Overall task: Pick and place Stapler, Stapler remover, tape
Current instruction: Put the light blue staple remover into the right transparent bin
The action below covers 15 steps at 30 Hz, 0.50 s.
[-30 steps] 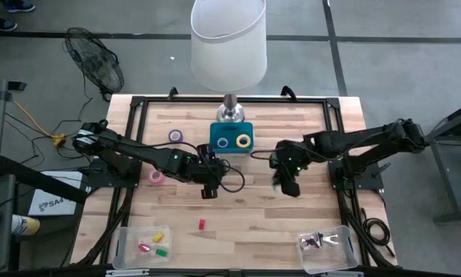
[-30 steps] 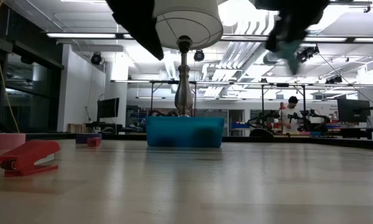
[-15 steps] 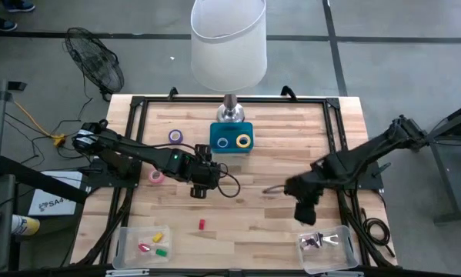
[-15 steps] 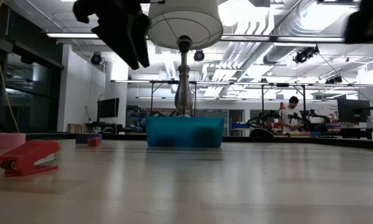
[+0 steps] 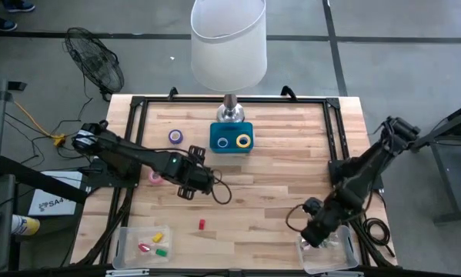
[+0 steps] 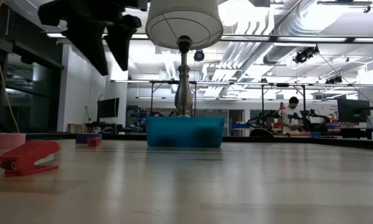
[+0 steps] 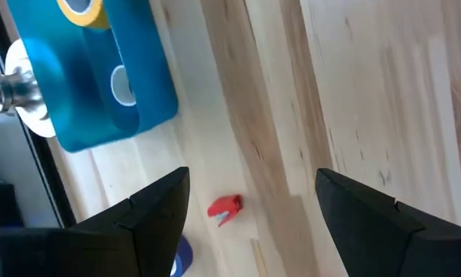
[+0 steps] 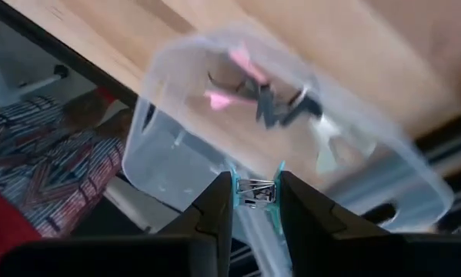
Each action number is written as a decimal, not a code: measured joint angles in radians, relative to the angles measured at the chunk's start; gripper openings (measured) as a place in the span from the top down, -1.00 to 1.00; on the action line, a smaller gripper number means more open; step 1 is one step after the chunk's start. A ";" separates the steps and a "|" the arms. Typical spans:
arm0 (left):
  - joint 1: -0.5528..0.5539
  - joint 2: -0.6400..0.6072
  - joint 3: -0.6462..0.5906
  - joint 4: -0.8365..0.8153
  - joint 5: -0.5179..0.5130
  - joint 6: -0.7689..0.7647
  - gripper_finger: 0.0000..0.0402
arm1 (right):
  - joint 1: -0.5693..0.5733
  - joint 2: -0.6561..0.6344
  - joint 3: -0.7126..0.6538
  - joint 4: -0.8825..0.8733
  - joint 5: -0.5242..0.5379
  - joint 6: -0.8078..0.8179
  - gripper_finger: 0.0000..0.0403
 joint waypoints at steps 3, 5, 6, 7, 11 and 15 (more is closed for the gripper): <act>-0.028 0.000 0.000 -0.017 -0.016 -0.005 -0.38 | 0.047 0.024 0.000 0.037 -0.006 0.103 0.61; -0.047 0.000 0.000 -0.024 -0.027 -0.006 -0.38 | 0.075 0.044 0.000 0.043 -0.005 0.157 0.61; -0.057 0.000 0.000 -0.034 -0.034 -0.011 -0.38 | 0.087 0.055 0.000 0.043 -0.005 0.180 0.61; -0.067 -0.002 0.000 -0.049 -0.041 -0.017 -0.38 | 0.099 0.066 0.000 0.042 -0.005 0.202 0.61; -0.102 -0.019 0.000 -0.092 -0.070 -0.055 -0.33 | 0.131 0.110 0.000 0.043 -0.004 0.277 0.61; -0.134 -0.048 0.000 -0.096 -0.090 -0.057 -0.22 | 0.137 0.149 0.000 0.043 0.003 0.307 0.60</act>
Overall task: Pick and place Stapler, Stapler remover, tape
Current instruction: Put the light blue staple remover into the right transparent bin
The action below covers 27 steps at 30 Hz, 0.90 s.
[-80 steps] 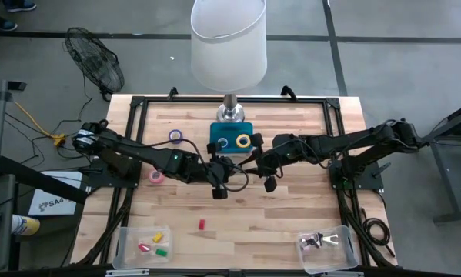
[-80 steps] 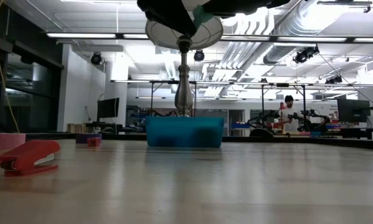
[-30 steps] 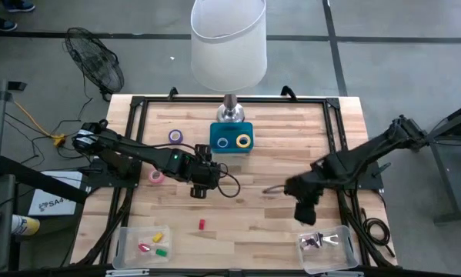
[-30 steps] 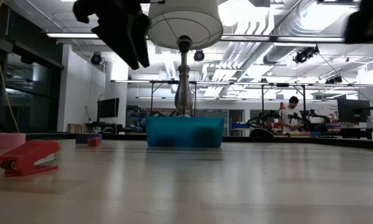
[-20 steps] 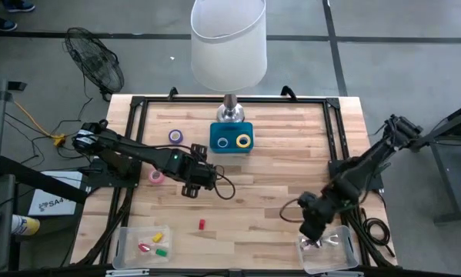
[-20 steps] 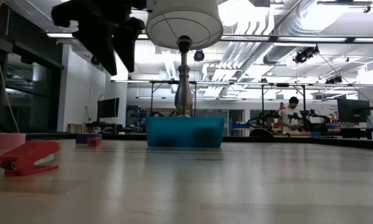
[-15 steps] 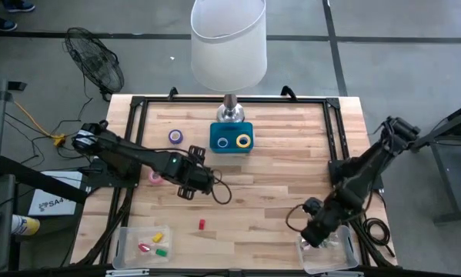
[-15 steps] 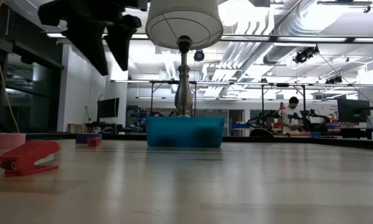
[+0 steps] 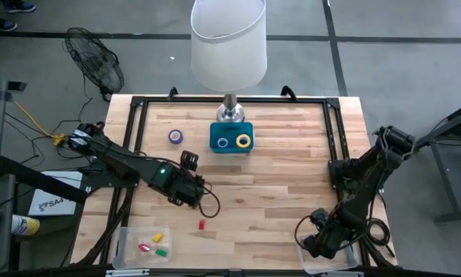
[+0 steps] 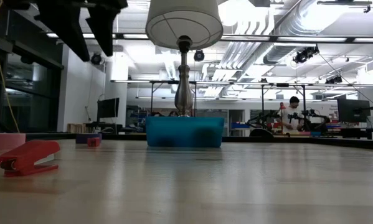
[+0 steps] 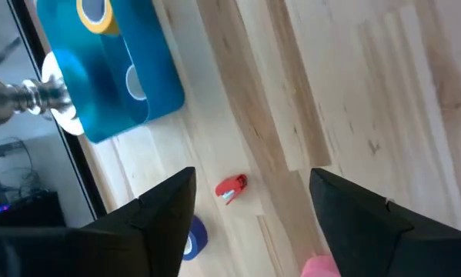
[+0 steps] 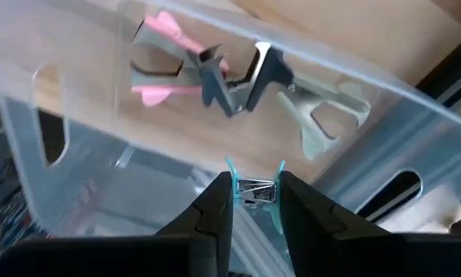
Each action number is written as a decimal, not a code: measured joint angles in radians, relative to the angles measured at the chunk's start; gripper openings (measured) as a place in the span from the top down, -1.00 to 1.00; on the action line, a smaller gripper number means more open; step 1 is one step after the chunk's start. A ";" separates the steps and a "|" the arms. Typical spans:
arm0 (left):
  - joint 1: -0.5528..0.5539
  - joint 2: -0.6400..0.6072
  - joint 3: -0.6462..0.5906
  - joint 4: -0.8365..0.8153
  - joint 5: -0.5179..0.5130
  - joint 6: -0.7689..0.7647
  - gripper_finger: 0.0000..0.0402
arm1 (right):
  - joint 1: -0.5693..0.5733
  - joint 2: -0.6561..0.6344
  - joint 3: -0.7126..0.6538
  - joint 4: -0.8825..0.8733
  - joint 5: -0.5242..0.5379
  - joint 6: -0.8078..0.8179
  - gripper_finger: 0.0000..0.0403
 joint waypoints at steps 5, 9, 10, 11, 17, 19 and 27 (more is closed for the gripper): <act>-0.026 -0.040 0.000 -0.023 -0.026 -0.026 -0.11 | -0.001 0.042 0.000 0.005 0.001 0.002 0.60; -0.031 -0.064 0.000 -0.063 -0.041 -0.052 -0.07 | -0.001 0.060 0.000 0.024 0.005 0.002 0.59; -0.032 -0.071 0.000 -0.073 -0.042 -0.054 -0.06 | -0.001 0.062 0.000 0.032 0.007 0.001 0.57; -0.032 -0.075 0.000 -0.077 -0.045 -0.055 -0.06 | -0.001 0.062 0.000 0.036 0.006 0.001 0.55; -0.032 -0.090 0.000 -0.097 -0.059 -0.056 -0.06 | -0.001 0.062 0.000 0.033 0.001 0.010 0.31; -0.032 -0.089 0.000 -0.103 -0.061 -0.056 -0.06 | -0.003 0.062 0.000 0.033 0.000 0.010 0.23; -0.030 -0.089 0.000 -0.123 -0.069 -0.070 -0.06 | -0.007 0.062 0.000 0.087 -0.044 0.001 -0.04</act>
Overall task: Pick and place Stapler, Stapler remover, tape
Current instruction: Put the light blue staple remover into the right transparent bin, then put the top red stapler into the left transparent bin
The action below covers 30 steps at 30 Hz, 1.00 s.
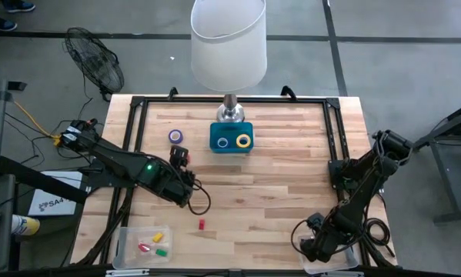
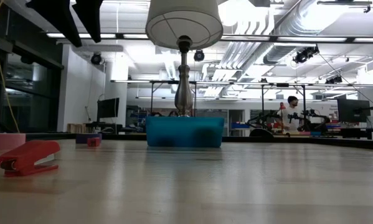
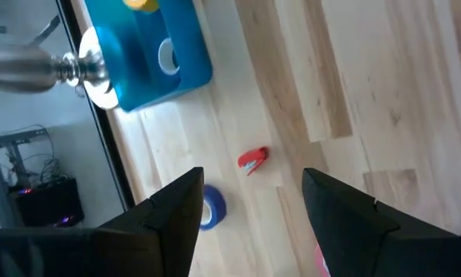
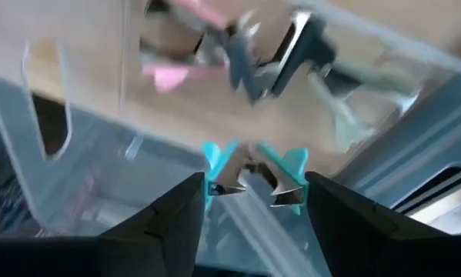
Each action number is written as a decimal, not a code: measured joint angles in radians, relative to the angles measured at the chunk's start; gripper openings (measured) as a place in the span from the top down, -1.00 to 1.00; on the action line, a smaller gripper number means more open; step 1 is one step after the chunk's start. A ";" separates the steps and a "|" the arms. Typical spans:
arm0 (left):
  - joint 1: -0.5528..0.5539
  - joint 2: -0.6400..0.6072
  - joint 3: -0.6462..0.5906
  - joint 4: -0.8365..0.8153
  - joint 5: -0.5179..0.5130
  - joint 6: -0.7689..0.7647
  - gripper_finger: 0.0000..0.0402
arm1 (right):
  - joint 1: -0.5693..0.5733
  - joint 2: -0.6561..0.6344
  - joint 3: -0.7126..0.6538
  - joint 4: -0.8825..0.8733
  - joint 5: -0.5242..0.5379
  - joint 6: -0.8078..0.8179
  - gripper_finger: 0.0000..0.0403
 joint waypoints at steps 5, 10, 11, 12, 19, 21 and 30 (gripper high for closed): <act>0.000 0.000 0.000 -0.025 -0.008 -0.009 -0.06 | -0.011 -0.013 0.000 0.023 -0.008 -0.029 -0.11; 0.000 0.000 0.000 -0.025 -0.009 -0.013 -0.06 | -0.019 -0.013 0.000 0.012 -0.024 -0.051 -0.17; 0.000 0.000 0.000 -0.025 -0.009 -0.014 -0.06 | -0.023 -0.012 0.000 0.008 -0.032 -0.057 -0.18; 0.000 0.000 0.000 -0.025 -0.009 -0.015 -0.06 | -0.029 -0.013 0.000 0.007 -0.039 -0.068 -0.19; 0.001 -0.013 0.000 -0.061 -0.041 -0.035 -0.06 | -0.096 -0.076 0.000 0.046 -0.038 -0.166 -0.21; 0.001 -0.022 -0.004 -0.072 -0.050 -0.054 -0.06 | -0.118 -0.113 0.000 0.041 0.005 -0.190 -0.21; 0.001 -0.135 -0.154 -0.024 -0.054 -0.231 -0.06 | -0.274 -0.276 0.000 -0.098 0.271 -0.395 -0.21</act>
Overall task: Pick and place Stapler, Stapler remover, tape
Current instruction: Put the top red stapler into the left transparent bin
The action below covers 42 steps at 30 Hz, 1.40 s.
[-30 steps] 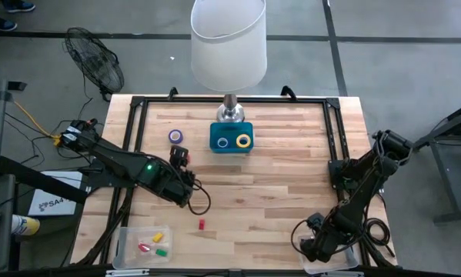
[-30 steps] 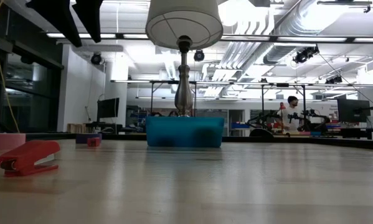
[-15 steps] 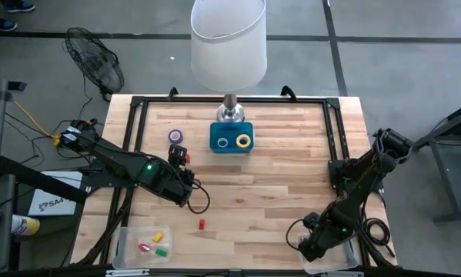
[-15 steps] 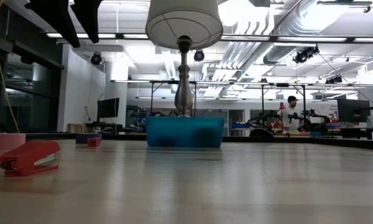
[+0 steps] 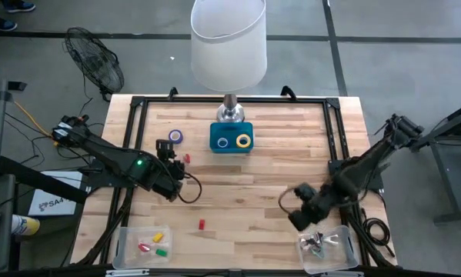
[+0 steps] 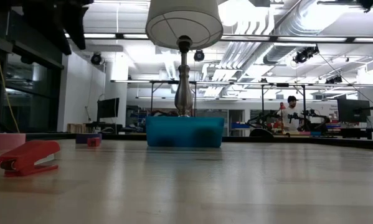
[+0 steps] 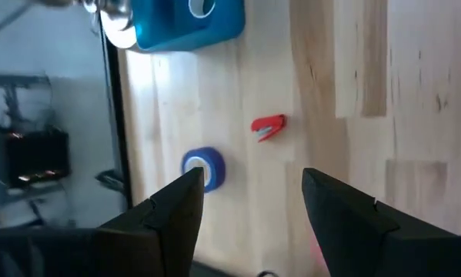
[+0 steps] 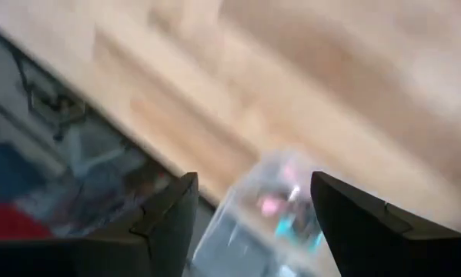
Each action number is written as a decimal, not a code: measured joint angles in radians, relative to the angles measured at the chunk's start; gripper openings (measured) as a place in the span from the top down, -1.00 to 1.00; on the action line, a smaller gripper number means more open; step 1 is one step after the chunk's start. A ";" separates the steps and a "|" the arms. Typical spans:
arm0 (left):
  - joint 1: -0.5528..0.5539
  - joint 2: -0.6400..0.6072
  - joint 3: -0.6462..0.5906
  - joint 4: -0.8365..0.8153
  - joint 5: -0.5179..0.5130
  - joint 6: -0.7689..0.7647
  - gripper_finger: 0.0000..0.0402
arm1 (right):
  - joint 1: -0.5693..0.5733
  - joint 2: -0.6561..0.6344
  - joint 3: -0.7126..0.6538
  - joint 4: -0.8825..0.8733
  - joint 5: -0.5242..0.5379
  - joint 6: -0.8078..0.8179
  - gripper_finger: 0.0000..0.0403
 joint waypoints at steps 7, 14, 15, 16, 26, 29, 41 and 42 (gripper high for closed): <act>0.065 -0.066 -0.135 0.137 0.080 -0.138 -0.06 | -0.215 -0.031 0.000 -0.083 0.086 -0.375 -0.21; 0.210 -0.067 -0.211 0.280 0.206 -0.098 -0.06 | -0.469 -0.031 0.000 -0.046 0.099 -0.877 -0.22; 0.236 -0.067 -0.220 0.296 0.228 -0.096 -0.06 | -0.505 -0.031 0.000 -0.040 0.099 -0.933 -0.22; 0.266 -0.067 -0.227 0.305 0.250 -0.104 -0.06 | -0.541 -0.031 0.000 -0.034 0.100 -0.984 -0.21; 0.504 -0.066 -0.262 0.345 0.346 -0.325 -0.06 | -0.868 -0.031 0.000 -0.018 0.133 -1.342 -0.20; 0.539 -0.065 -0.264 0.371 0.350 -0.380 -0.06 | -0.947 -0.031 0.000 -0.020 0.133 -1.412 -0.20; 0.571 0.034 -0.264 0.442 0.376 -0.590 -0.06 | -1.198 -0.031 0.000 0.066 0.115 -1.533 -0.20; 0.571 0.046 -0.264 0.445 0.382 -0.594 -0.06 | -1.214 -0.031 0.000 0.072 0.114 -1.548 -0.20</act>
